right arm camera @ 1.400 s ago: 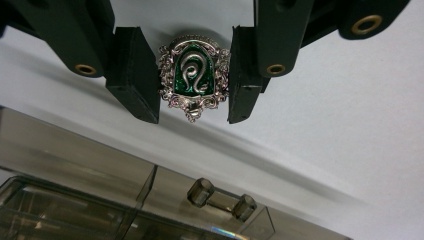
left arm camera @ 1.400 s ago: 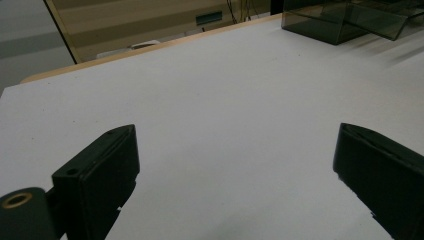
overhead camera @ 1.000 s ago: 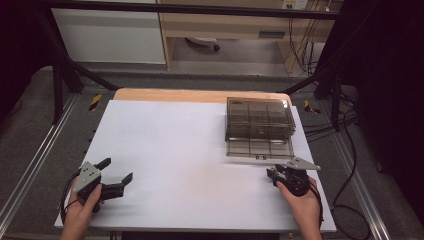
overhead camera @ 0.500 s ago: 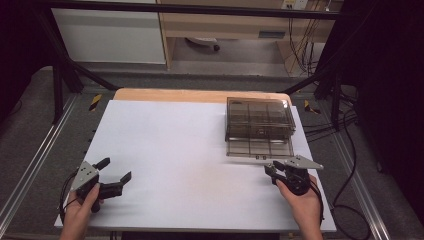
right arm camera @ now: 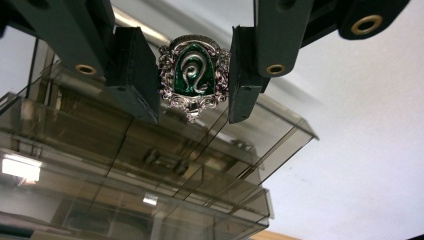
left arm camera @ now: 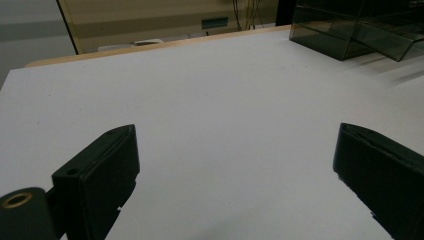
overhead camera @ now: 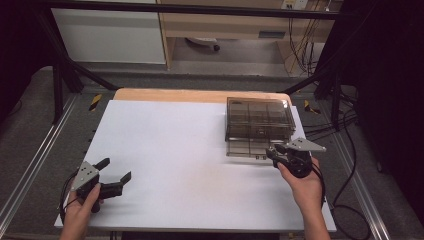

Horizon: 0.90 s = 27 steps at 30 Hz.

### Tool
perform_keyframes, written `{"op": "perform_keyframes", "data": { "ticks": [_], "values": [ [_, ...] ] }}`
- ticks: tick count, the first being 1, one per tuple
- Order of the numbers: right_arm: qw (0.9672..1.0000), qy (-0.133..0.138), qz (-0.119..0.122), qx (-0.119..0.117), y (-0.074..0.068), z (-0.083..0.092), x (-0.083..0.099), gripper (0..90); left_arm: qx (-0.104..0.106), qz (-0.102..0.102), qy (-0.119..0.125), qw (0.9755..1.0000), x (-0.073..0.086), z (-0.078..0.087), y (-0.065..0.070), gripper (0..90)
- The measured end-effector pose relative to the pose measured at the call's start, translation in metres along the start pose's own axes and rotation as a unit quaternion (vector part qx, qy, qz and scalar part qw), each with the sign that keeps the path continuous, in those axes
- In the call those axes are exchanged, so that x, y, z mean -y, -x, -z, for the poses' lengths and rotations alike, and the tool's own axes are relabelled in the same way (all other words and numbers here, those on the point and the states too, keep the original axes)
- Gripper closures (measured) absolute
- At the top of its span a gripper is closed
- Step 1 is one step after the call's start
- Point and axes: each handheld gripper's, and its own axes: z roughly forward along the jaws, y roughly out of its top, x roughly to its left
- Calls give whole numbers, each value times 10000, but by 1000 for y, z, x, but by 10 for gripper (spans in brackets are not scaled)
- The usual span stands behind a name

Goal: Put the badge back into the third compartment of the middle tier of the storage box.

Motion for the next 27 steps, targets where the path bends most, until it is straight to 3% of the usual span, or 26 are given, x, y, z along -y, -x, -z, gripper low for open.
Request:
{"op": "perform_keyframes", "data": {
  "ticks": [14,20,22,27],
  "values": [
    [9998,121,79,154,15,-14,-26,581,-49,41,2,10000,1,0,-1,49],
    [9996,144,22,248,13,-17,-19,580,-63,44,-17,10000,1,0,-1,49],
    [9991,5,125,409,13,-21,-16,580,-50,38,-17,10000,1,0,-1,49],
    [9994,33,-37,346,16,-23,-9,580,-39,96,24,9999,0,0,-2,50]
  ]
}}
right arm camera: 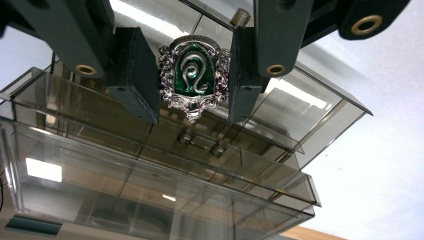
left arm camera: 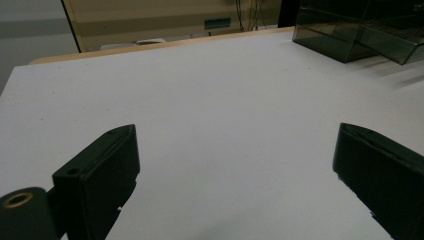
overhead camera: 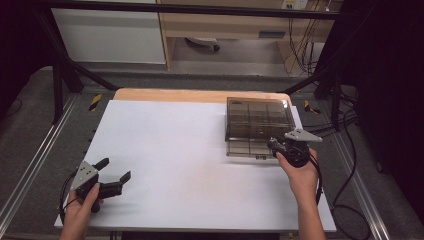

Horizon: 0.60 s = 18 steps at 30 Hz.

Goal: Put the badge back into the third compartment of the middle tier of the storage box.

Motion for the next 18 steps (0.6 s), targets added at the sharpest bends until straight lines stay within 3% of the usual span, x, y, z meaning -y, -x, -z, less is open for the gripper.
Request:
{"op": "perform_keyframes", "data": {
  "ticks": [18],
  "values": [
    [10000,-80,8,34,1,-8,6,580,43,-64,25,10000,-2,0,4,51]
  ]
}}
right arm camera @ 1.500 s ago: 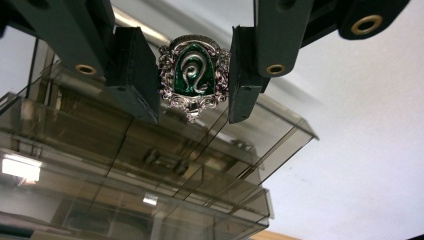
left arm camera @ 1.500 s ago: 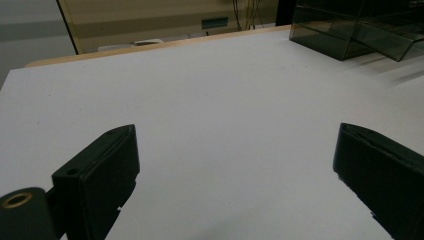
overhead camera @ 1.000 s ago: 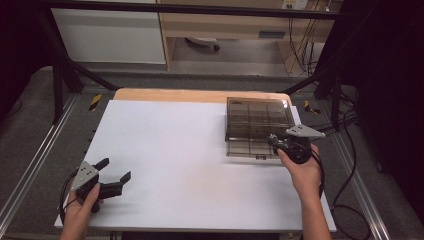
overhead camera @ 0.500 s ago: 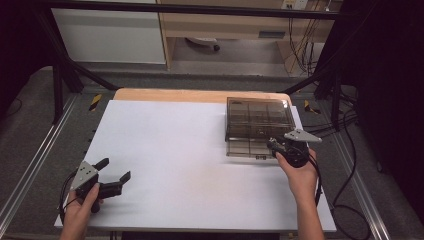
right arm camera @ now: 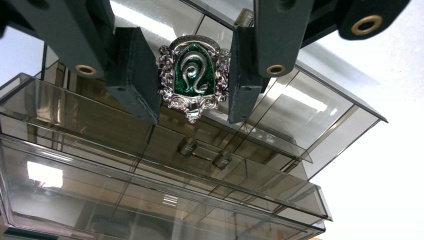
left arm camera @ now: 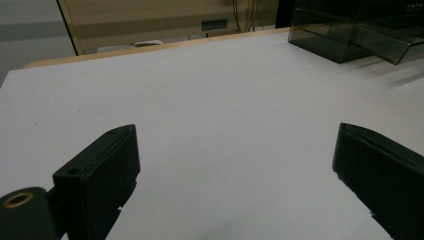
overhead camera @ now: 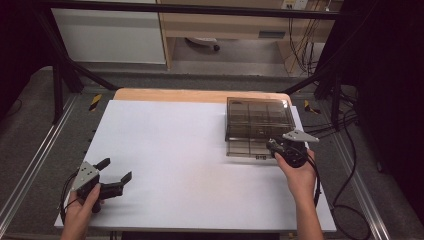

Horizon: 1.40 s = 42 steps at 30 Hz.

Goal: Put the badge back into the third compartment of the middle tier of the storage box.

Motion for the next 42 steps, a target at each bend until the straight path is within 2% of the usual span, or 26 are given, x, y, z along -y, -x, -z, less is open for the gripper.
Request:
{"op": "perform_keyframes", "data": {
  "ticks": [12,21,24,34,42],
  "values": [
    [9999,-3,-79,83,5,0,3,580,8,-8,-17,10000,0,0,1,51],
    [9994,-19,-230,240,13,0,9,580,20,-3,-23,10000,0,-1,1,51],
    [9989,6,-364,292,16,0,10,580,11,-34,-43,10000,1,-1,1,51],
    [9978,101,-388,530,20,-1,13,580,33,19,-49,10000,1,-1,0,51],
    [9977,6,-411,533,22,-7,15,579,40,11,-57,10000,1,-1,0,51]
  ]
}}
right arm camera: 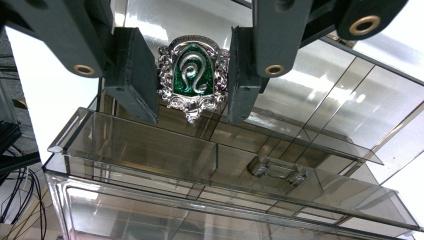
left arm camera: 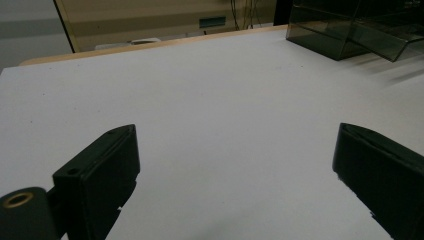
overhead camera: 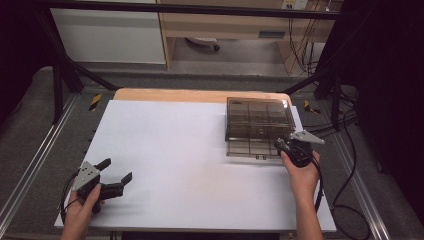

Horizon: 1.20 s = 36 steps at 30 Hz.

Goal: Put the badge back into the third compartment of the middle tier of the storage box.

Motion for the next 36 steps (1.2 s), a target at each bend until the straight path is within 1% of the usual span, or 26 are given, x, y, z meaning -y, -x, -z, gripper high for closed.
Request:
{"op": "perform_keyframes", "data": {
  "ticks": [3,6,9,13,14,15,16,21,24,25,27,29,33,36],
  "values": [
    [10000,5,9,25,0,-1,0,579,3,11,-15,10000,0,0,0,51],
    [10000,-12,0,12,1,-3,1,579,-1,-1,-26,10000,1,0,0,51],
    [10000,-55,50,-26,1,-5,1,579,1,7,-24,10000,0,0,0,51],
    [10000,-33,25,19,1,-6,0,577,9,15,-36,10000,1,-1,0,51],
    [10000,-34,-1,80,0,-6,1,571,11,15,-37,10000,1,-1,0,51],
    [9999,-33,-24,104,0,-6,1,541,0,12,-36,10000,1,-1,0,50],
    [9999,8,-69,107,0,-5,0,512,-3,12,-33,10000,1,-1,0,48],
    [9997,191,-68,113,-2,1,-3,531,0,11,-11,10000,0,0,0,49],
    [9996,261,-24,107,-4,6,-4,561,4,15,7,10000,0,0,0,49],
    [9996,269,-34,92,-5,8,-4,586,7,12,7,10000,0,0,0,49],
    [9996,282,26,87,-6,12,-4,621,12,8,8,10000,0,0,0,49],
    [9996,255,71,91,-9,15,-4,666,16,-9,7,10000,0,0,0,49],
    [9997,193,178,28,-15,22,-2,768,19,-18,23,10000,-1,1,0,49],
    [9993,170,327,63,-23,26,0,862,8,-31,31,10000,-1,1,-1,49]
  ]
}}
